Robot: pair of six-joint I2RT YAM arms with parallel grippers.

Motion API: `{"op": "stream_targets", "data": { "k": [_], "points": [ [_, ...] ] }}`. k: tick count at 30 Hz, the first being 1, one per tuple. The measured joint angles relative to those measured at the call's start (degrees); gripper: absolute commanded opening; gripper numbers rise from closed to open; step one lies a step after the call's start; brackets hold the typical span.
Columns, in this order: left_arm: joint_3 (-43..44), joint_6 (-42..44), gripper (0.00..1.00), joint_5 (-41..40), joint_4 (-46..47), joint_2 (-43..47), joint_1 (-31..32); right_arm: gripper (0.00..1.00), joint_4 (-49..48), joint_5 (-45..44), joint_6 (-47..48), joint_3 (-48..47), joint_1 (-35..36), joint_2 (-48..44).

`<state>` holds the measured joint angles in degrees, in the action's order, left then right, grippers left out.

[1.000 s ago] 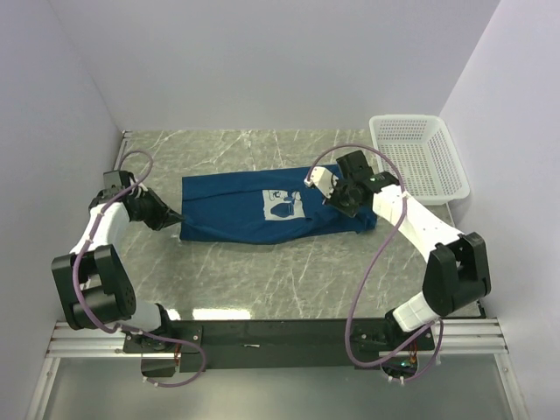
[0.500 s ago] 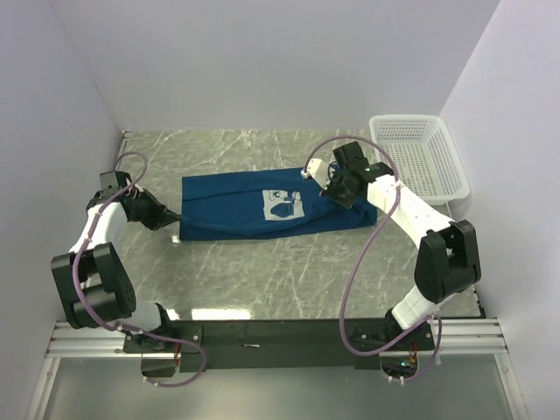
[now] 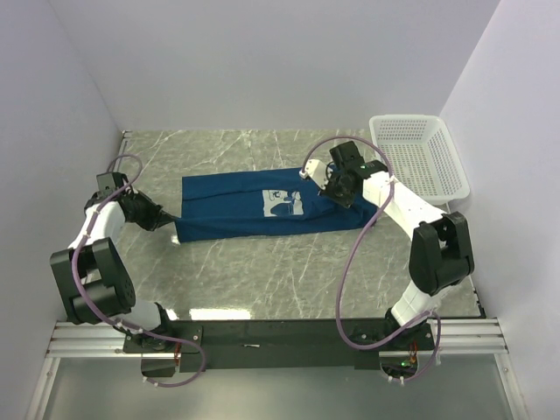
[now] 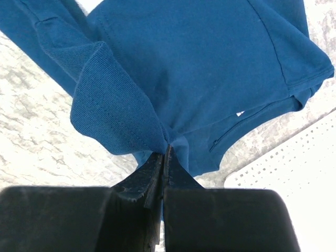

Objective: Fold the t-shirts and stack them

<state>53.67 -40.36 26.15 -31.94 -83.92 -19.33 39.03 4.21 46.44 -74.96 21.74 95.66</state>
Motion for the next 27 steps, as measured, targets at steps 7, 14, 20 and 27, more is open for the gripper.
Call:
{"op": "stream_targets", "data": {
  "k": [7,14,20,27],
  "points": [
    [0.02,0.02,0.01,-0.59,0.31,-2.16,-0.15,0.00,-0.09,-0.17,-0.07,-1.25,-0.28,1.42],
    [0.79,0.28,0.01,-0.35,1.44,-6.32,-0.15,0.00,-0.24,-0.35,-0.20,-2.03,-0.42,1.86],
    [2.43,0.81,0.01,0.44,2.36,-10.67,-0.15,0.00,-0.37,-0.59,-0.44,-2.54,-0.87,2.21],
    [4.33,1.75,0.01,1.51,2.62,-13.51,-0.11,0.00,-0.48,-0.81,-0.79,-2.75,-1.55,2.95]
  ]
}}
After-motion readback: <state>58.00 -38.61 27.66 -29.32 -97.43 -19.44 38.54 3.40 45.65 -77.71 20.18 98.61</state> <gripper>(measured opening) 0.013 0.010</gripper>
